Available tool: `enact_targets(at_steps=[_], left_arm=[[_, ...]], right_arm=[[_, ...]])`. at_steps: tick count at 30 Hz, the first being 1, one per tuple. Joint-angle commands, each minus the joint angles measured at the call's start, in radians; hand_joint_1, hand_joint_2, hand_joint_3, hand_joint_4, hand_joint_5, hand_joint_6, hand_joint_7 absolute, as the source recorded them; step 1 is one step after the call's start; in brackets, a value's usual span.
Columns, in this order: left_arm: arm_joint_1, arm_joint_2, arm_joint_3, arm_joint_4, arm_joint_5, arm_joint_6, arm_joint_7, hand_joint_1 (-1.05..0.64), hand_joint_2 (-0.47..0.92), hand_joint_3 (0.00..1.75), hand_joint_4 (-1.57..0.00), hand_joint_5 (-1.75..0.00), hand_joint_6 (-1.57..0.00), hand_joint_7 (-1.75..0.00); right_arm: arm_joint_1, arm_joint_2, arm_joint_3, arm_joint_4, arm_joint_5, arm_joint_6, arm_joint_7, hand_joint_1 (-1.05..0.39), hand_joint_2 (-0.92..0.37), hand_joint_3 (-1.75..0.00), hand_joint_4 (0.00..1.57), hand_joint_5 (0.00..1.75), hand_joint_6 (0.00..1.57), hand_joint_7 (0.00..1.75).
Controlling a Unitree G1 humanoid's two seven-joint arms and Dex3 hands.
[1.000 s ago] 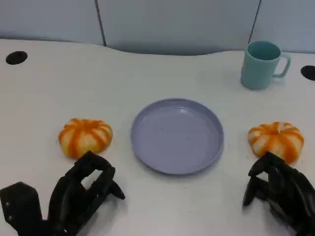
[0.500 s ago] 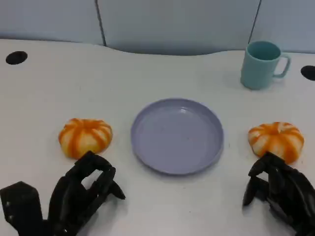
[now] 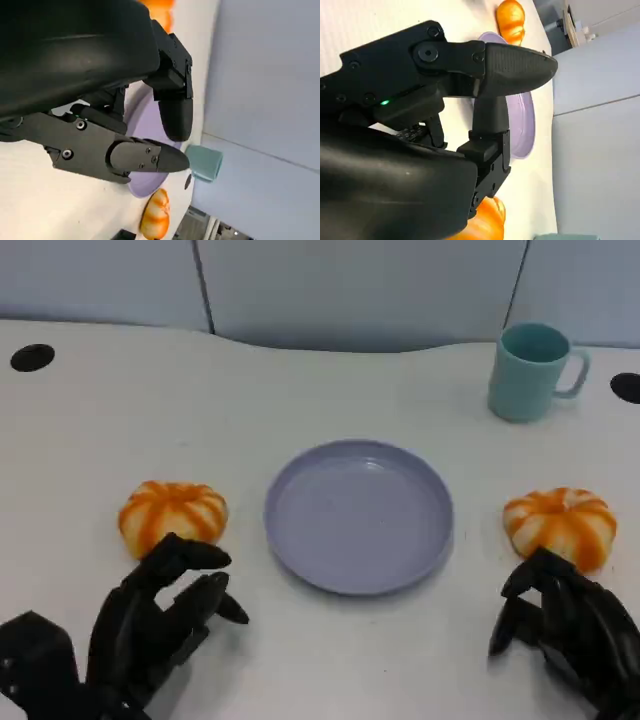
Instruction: Grasp the bread from the table and place it into the plate.
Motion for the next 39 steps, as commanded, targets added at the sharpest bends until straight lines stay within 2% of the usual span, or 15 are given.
enact_targets(at_steps=[1, 4, 8, 9, 10, 12, 18, 20, 24, 28, 35, 37, 39], left_arm=[[-0.023, 0.084, -0.032, 0.044, 0.166, -0.226, 0.043, -0.55, 0.92, 0.18, -0.47, -1.06, -0.53, -0.45], [-0.034, 0.117, -0.050, 0.048, 0.238, -0.305, 0.081, -0.50, 0.92, 0.13, -0.46, -0.77, -0.55, -0.15], [-0.039, 0.127, -0.063, 0.059, 0.243, -0.330, 0.099, -0.49, 0.92, 0.11, -0.45, -0.67, -0.55, -0.08], [-0.051, 0.183, -0.075, 0.026, 0.383, -0.374, 0.170, -0.49, 0.92, 0.11, -0.45, -0.67, -0.55, -0.07], [-0.060, 0.233, -0.087, -0.007, 0.513, -0.402, 0.237, -0.51, 0.91, 0.07, -0.26, -0.56, -0.42, -0.03], [-0.068, 0.298, -0.104, -0.058, 0.697, -0.422, 0.343, -0.54, 0.92, 0.05, -0.15, -0.49, -0.34, -0.01], [-0.063, 0.404, -0.164, -0.233, 1.016, -0.294, 0.534, -0.71, 0.92, 0.02, -0.03, -0.35, -0.23, 0.00], [-0.059, 0.416, -0.184, -0.249, 1.027, -0.269, 0.558, -0.72, 0.92, 0.02, -0.03, -0.33, -0.23, 0.00], [-0.070, 0.465, -0.229, -0.374, 1.189, -0.124, 0.591, -0.76, 0.91, 0.01, 0.00, -0.29, -0.22, 0.00], [-0.064, 0.482, -0.259, -0.394, 1.184, -0.082, 0.607, -0.77, 0.91, 0.00, -0.01, -0.27, -0.22, 0.00], [-0.064, 0.503, -0.289, -0.402, 1.168, -0.055, 0.623, -0.77, 0.91, 0.00, -0.01, -0.26, -0.22, 0.00], [-0.212, 0.493, -0.379, -0.260, 1.257, 0.065, 0.492, -0.71, 0.89, 0.00, -0.01, -0.20, -0.20, -0.01], [-0.323, 0.477, -0.449, -0.126, 1.301, 0.144, 0.428, -0.68, 0.87, 0.00, 0.00, -0.17, -0.19, -0.01]], right_arm=[[0.006, 0.002, 0.000, 0.019, 0.003, -0.018, -0.001, -0.45, -0.92, -0.61, 0.70, 1.75, 0.42, 1.75], [0.002, 0.004, 0.003, 0.023, -0.003, -0.023, -0.010, -0.46, -0.92, -0.59, 0.70, 1.75, 0.43, 1.74], [0.000, 0.003, 0.006, 0.026, -0.003, -0.027, -0.014, -0.47, -0.92, -0.58, 0.70, 1.75, 0.43, 1.73], [0.000, 0.005, 0.009, 0.022, -0.002, -0.023, -0.015, -0.47, -0.92, -0.58, 0.70, 1.75, 0.44, 1.73], [0.000, 0.008, 0.011, 0.021, -0.002, -0.020, -0.015, -0.46, -0.92, -0.59, 0.70, 1.75, 0.43, 1.73], [-0.001, 0.009, 0.015, 0.021, -0.003, -0.021, -0.015, -0.46, -0.92, -0.60, 0.69, 1.75, 0.43, 1.74], [0.002, 0.010, 0.023, 0.017, -0.011, -0.019, -0.026, -0.46, -0.92, -0.60, 0.66, 1.75, 0.40, 1.75], [0.003, 0.010, 0.025, 0.016, -0.012, -0.019, -0.028, -0.46, -0.92, -0.60, 0.65, 1.75, 0.40, 1.75], [0.002, 0.012, 0.025, 0.018, -0.011, -0.018, -0.034, -0.45, -0.92, -0.58, 0.66, 1.75, 0.41, 1.75], [0.002, 0.011, 0.026, 0.017, -0.011, -0.018, -0.035, -0.45, -0.92, -0.58, 0.66, 1.75, 0.42, 1.74], [0.002, 0.011, 0.027, 0.017, -0.010, -0.018, -0.036, -0.45, -0.92, -0.58, 0.66, 1.75, 0.42, 1.74], [-0.003, 0.006, 0.023, 0.030, -0.002, -0.028, -0.015, -0.45, -0.92, -0.59, 0.67, 1.75, 0.41, 1.75], [-0.005, 0.000, 0.020, 0.032, -0.001, -0.023, -0.012, -0.45, -0.92, -0.60, 0.67, 1.75, 0.40, 1.75]])
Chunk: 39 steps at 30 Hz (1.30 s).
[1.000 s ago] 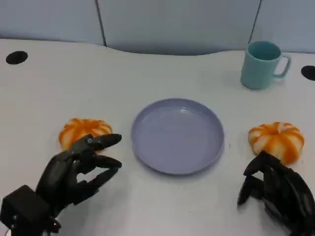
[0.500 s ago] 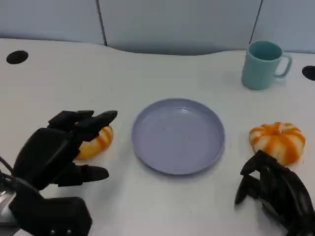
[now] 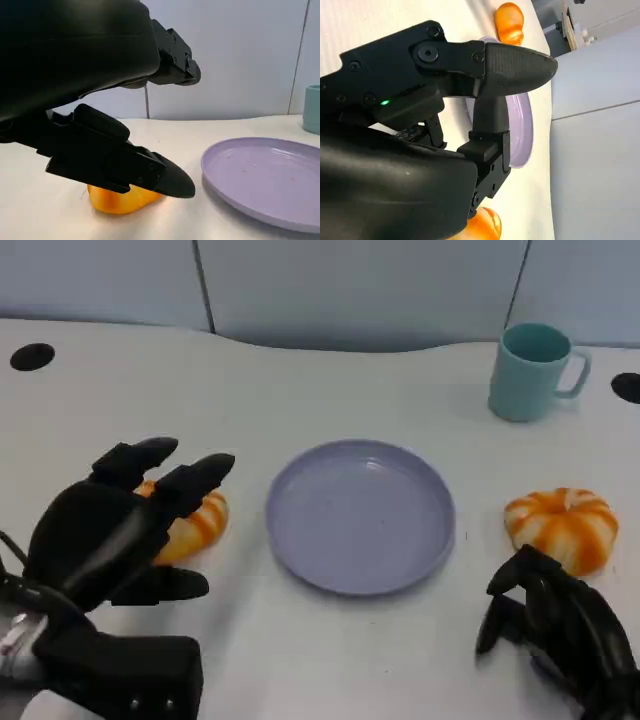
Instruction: Grasp the bread from the table and place it into the plate.
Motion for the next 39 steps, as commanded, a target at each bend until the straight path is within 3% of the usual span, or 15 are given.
enact_targets(at_steps=[1, 6, 11, 23, 39], left_arm=[[-0.213, -0.009, -0.128, 0.241, 0.081, 0.156, -0.126, -0.67, 0.88, 0.01, 0.00, -0.15, -0.16, 0.00], [-0.257, -0.002, -0.180, 0.301, 0.052, 0.181, -0.110, -0.67, 0.88, 0.01, 0.00, -0.12, -0.15, 0.00], [-0.437, -0.058, -0.267, 0.569, 0.075, 0.241, -0.088, -0.66, 0.88, 0.01, 0.00, -0.04, -0.11, 0.00], [-0.638, -0.128, -0.376, 0.929, 0.032, 0.232, -0.044, -0.68, 0.86, 0.00, 0.00, 0.00, -0.09, -0.01], [-0.707, -0.173, -0.419, 1.118, -0.058, 0.207, -0.141, -0.62, 0.83, 0.00, -0.04, -0.02, -0.12, -0.01]], right_arm=[[0.003, -0.015, -0.004, 0.011, 0.003, 0.016, 0.009, -0.46, -0.92, -0.58, 0.67, 1.75, 0.40, 1.75], [0.004, -0.016, -0.005, 0.003, 0.002, 0.029, 0.005, -0.47, -0.92, -0.57, 0.68, 1.75, 0.41, 1.74], [0.011, -0.021, -0.002, -0.005, -0.001, 0.028, 0.012, -0.45, -0.92, -0.58, 0.70, 1.75, 0.41, 1.75], [0.025, -0.014, -0.007, -0.017, 0.008, 0.019, 0.019, -0.45, -0.92, -0.59, 0.69, 1.75, 0.42, 1.75], [0.049, -0.011, -0.012, -0.051, 0.021, 0.034, 0.024, -0.44, -0.92, -0.61, 0.70, 1.75, 0.42, 1.75]])
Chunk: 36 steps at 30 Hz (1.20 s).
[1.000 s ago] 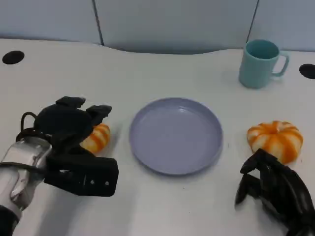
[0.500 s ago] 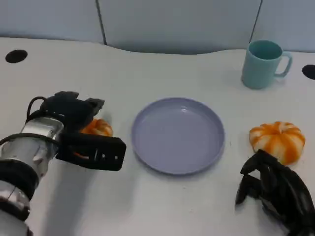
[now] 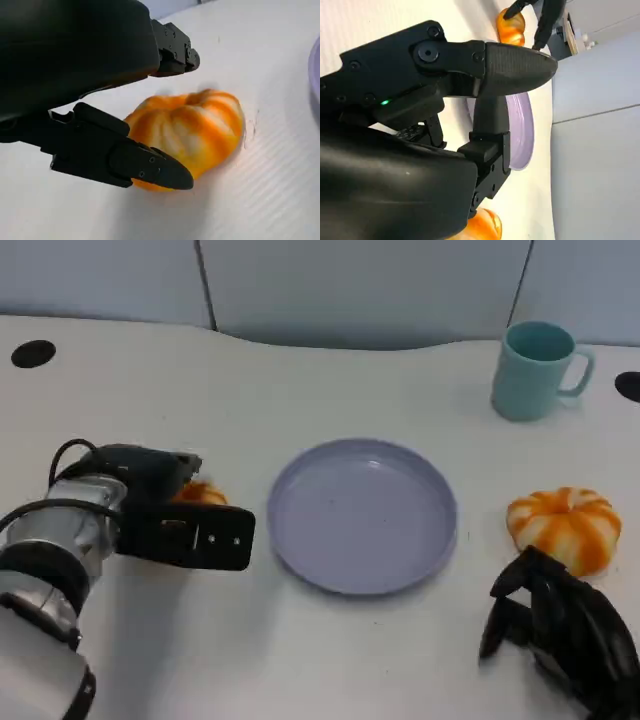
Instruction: Grasp the bread from the table and place it into the plate.
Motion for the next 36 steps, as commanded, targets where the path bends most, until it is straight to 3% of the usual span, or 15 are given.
enact_targets(at_steps=[1, 14, 17, 21, 22, 23, 24, 25, 27, 30, 31, 32, 33, 34, 36], left_arm=[[-0.016, -0.007, -0.016, 0.027, -0.013, 0.008, -0.037, -0.62, 0.83, 0.00, -0.04, -0.02, -0.12, -0.01], [0.044, -0.089, -0.081, 0.060, 0.012, 0.088, 0.029, -0.64, 0.85, 0.01, -0.04, -0.02, -0.12, -0.01], [0.059, -0.099, -0.109, 0.061, 0.027, 0.105, 0.093, -0.59, 0.86, 0.00, -0.09, -0.04, -0.17, -0.03], [0.093, -0.101, -0.131, 0.060, 0.032, 0.089, 0.240, -0.39, 0.87, 0.00, -0.28, -0.11, -0.37, -0.05], [0.097, -0.098, -0.130, 0.060, 0.028, 0.080, 0.260, -0.32, 0.90, 0.05, -0.44, -0.18, -0.54, -0.09], [0.104, -0.092, -0.131, 0.058, 0.026, 0.061, 0.298, -0.30, 0.91, 0.06, -0.50, -0.21, -0.61, -0.10], [0.109, -0.087, -0.131, 0.057, 0.025, 0.048, 0.324, -0.30, 0.92, 0.12, -0.74, -0.61, -0.84, -0.11], [0.111, -0.085, -0.133, 0.058, 0.025, 0.040, 0.340, -0.30, 0.92, 0.14, -0.76, -0.87, -0.94, -0.08], [0.111, -0.084, -0.135, 0.061, 0.024, 0.034, 0.352, -0.30, 0.92, 0.15, -0.77, -1.08, -1.03, -0.05], [0.111, -0.084, -0.137, 0.063, 0.023, 0.033, 0.356, -0.30, 0.92, 0.16, -0.77, -1.14, -1.05, -0.04], [0.129, -0.079, -0.142, 0.060, 0.029, 0.011, 0.411, -0.30, 0.92, 0.18, -0.78, -1.24, -1.07, -0.06], [0.144, -0.074, -0.152, 0.058, 0.039, -0.008, 0.454, -0.33, 0.92, 0.21, -0.75, -1.49, -1.12, -0.11], [0.155, -0.070, -0.161, 0.058, 0.045, -0.021, 0.485, -0.33, 0.92, 0.24, -0.72, -1.60, -1.10, -0.22], [0.160, -0.068, -0.167, 0.059, 0.048, -0.028, 0.504, -0.34, 0.92, 0.26, -0.70, -1.67, -0.94, -0.57], [0.171, -0.072, -0.171, 0.060, 0.046, -0.023, 0.543, -0.34, 0.92, 0.27, -0.68, -1.71, -0.81, -0.83]], right_arm=[[0.032, -0.007, -0.007, -0.021, 0.013, 0.022, -0.004, -0.44, -0.92, -0.61, 0.70, 1.75, 0.42, 1.75], [0.089, -0.015, -0.014, -0.095, 0.043, 0.053, 0.010, -0.46, -0.92, -0.59, 0.70, 1.75, 0.41, 1.74], [0.097, -0.016, -0.014, -0.112, 0.051, 0.068, 0.012, -0.45, -0.92, -0.60, 0.70, 1.75, 0.41, 1.75], [0.098, -0.021, -0.013, -0.113, 0.058, 0.077, 0.025, -0.45, -0.92, -0.61, 0.70, 1.75, 0.41, 1.75], [0.098, -0.021, -0.013, -0.113, 0.058, 0.076, 0.025, -0.45, -0.92, -0.61, 0.70, 1.75, 0.41, 1.75], [0.100, -0.021, -0.013, -0.114, 0.054, 0.073, 0.021, -0.45, -0.92, -0.61, 0.70, 1.75, 0.41, 1.75], [0.100, -0.021, -0.012, -0.114, 0.051, 0.072, 0.018, -0.45, -0.92, -0.61, 0.70, 1.75, 0.41, 1.75], [0.101, -0.021, -0.011, -0.115, 0.049, 0.072, 0.017, -0.45, -0.92, -0.61, 0.70, 1.75, 0.41, 1.75], [0.101, -0.021, -0.011, -0.116, 0.048, 0.072, 0.016, -0.45, -0.92, -0.61, 0.71, 1.75, 0.41, 1.75], [0.102, -0.021, -0.011, -0.117, 0.048, 0.072, 0.016, -0.45, -0.92, -0.61, 0.71, 1.75, 0.41, 1.75], [0.101, -0.020, -0.011, -0.117, 0.050, 0.074, 0.016, -0.45, -0.92, -0.61, 0.71, 1.75, 0.41, 1.75], [0.101, -0.018, -0.012, -0.116, 0.050, 0.072, 0.015, -0.45, -0.92, -0.61, 0.71, 1.75, 0.41, 1.75], [0.100, -0.017, -0.012, -0.115, 0.050, 0.071, 0.015, -0.45, -0.92, -0.61, 0.71, 1.75, 0.41, 1.75], [0.100, -0.017, -0.012, -0.115, 0.050, 0.070, 0.014, -0.45, -0.92, -0.61, 0.71, 1.75, 0.41, 1.75], [0.098, -0.018, -0.012, -0.114, 0.052, 0.074, 0.016, -0.45, -0.92, -0.61, 0.71, 1.75, 0.41, 1.75]])
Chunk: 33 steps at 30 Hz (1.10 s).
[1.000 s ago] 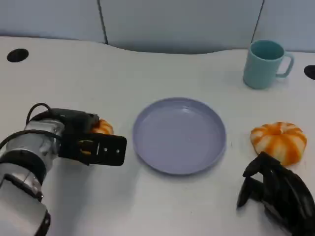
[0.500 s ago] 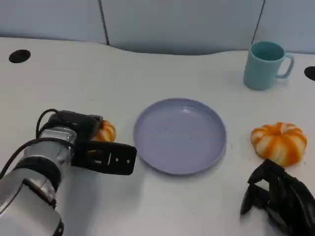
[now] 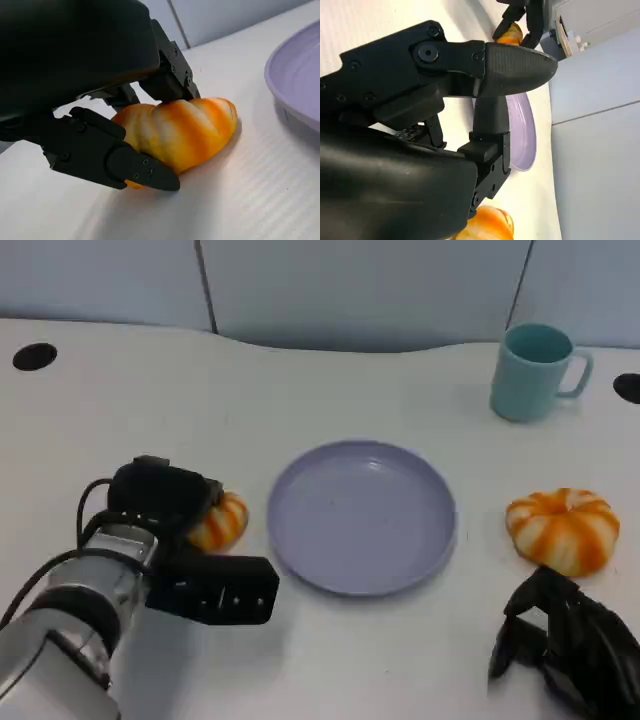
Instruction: Grasp the bread from the table and place it into the plate.
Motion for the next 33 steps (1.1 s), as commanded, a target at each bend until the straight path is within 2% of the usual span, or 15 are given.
enact_targets(at_steps=[1, 2, 3, 4, 6, 7, 9, 11, 14, 16, 20, 26, 30, 31, 33], left_arm=[[0.083, -0.006, -0.025, 0.020, 0.020, -0.013, 0.065, -0.38, 0.92, 0.29, -0.68, -1.73, -0.79, -0.68], [0.094, -0.008, -0.012, 0.018, 0.007, -0.017, 0.108, -0.39, 0.92, 0.29, -0.68, -1.74, -0.80, -0.61], [0.101, -0.009, 0.006, 0.015, -0.011, -0.029, 0.141, -0.35, 0.92, 0.22, -0.70, -1.74, -0.75, -0.91], [0.105, -0.008, 0.018, 0.014, -0.024, -0.038, 0.159, -0.31, 0.92, 0.24, -0.72, -1.74, -0.64, -1.31], [0.108, -0.005, 0.037, 0.013, -0.041, -0.049, 0.194, -0.27, 0.92, 0.26, -0.72, -1.75, -0.56, -1.60], [0.108, -0.004, 0.040, 0.013, -0.043, -0.050, 0.202, -0.25, 0.92, 0.26, -0.72, -1.75, -0.54, -1.69], [0.108, -0.004, 0.041, 0.014, -0.045, -0.052, 0.208, -0.23, 0.92, 0.26, -0.71, -1.75, -0.53, -1.73], [0.101, 0.004, 0.122, -0.001, -0.122, -0.100, 0.265, -0.19, 0.92, 0.27, -0.73, -1.75, -0.53, -1.74], [0.082, 0.015, 0.177, -0.015, -0.162, -0.159, 0.340, -0.12, 0.72, 0.65, -0.77, -1.75, -0.57, -1.75], [0.065, 0.018, 0.192, -0.019, -0.166, -0.178, 0.360, -0.13, 0.66, 0.72, -0.77, -1.75, -0.56, -1.75], [0.041, 0.017, 0.202, -0.027, -0.158, -0.212, 0.380, -0.13, 0.64, 0.75, -0.77, -1.75, -0.57, -1.75], [-0.019, -0.007, 0.211, -0.051, -0.159, -0.293, 0.415, -0.11, 0.47, 1.00, -0.90, -1.75, -0.71, -1.75], [-0.026, -0.011, 0.214, -0.050, -0.158, -0.309, 0.415, -0.10, 0.45, 1.04, -0.91, -1.75, -0.72, -1.75], [-0.042, -0.010, 0.202, -0.057, -0.150, -0.350, 0.386, -0.10, 0.44, 1.05, -0.91, -1.75, -0.72, -1.75], [-0.069, -0.012, 0.185, -0.066, -0.137, -0.408, 0.346, -0.13, 0.36, 1.19, -0.87, -1.75, -0.66, -1.75]], right_arm=[[0.006, -0.015, -0.009, 0.000, 0.005, 0.010, -0.004, -0.45, -0.92, -0.61, 0.71, 1.75, 0.41, 1.75], [0.005, -0.016, -0.009, 0.000, 0.006, 0.012, -0.001, -0.45, -0.92, -0.61, 0.71, 1.75, 0.41, 1.75], [0.003, -0.018, -0.009, 0.003, 0.005, 0.008, 0.001, -0.45, -0.92, -0.61, 0.71, 1.75, 0.41, 1.75], [0.001, -0.018, -0.009, 0.006, 0.005, 0.005, 0.003, -0.45, -0.92, -0.62, 0.70, 1.75, 0.40, 1.75], [-0.001, -0.019, -0.009, 0.012, 0.001, -0.001, 0.003, -0.45, -0.92, -0.62, 0.70, 1.75, 0.40, 1.75], [-0.002, -0.018, -0.009, 0.013, 0.001, -0.001, 0.003, -0.45, -0.92, -0.62, 0.70, 1.75, 0.40, 1.75], [-0.002, -0.018, -0.009, 0.014, 0.000, -0.002, 0.003, -0.45, -0.92, -0.62, 0.70, 1.75, 0.40, 1.75], [-0.004, -0.017, -0.008, 0.012, 0.000, 0.018, -0.009, -0.45, -0.92, -0.62, 0.71, 1.75, 0.41, 1.75], [-0.006, -0.015, -0.007, 0.010, 0.001, 0.038, -0.019, -0.45, -0.92, -0.60, 0.73, 1.75, 0.42, 1.74], [-0.009, -0.014, -0.008, 0.015, 0.002, 0.038, -0.018, -0.45, -0.92, -0.59, 0.72, 1.75, 0.42, 1.74], [-0.013, -0.013, -0.009, 0.019, 0.004, 0.042, -0.016, -0.44, -0.92, -0.59, 0.71, 1.75, 0.41, 1.73], [-0.020, -0.015, -0.008, 0.032, 0.002, 0.029, -0.006, -0.43, -0.92, -0.61, 0.70, 1.75, 0.40, 1.73], [-0.022, -0.016, -0.009, 0.039, 0.001, 0.023, -0.001, -0.43, -0.92, -0.62, 0.70, 1.75, 0.39, 1.73], [-0.019, -0.013, -0.008, 0.029, 0.000, 0.032, -0.009, -0.43, -0.92, -0.62, 0.70, 1.75, 0.39, 1.73], [-0.015, -0.010, -0.005, 0.017, -0.002, 0.042, -0.021, -0.44, -0.92, -0.60, 0.69, 1.75, 0.39, 1.74]])
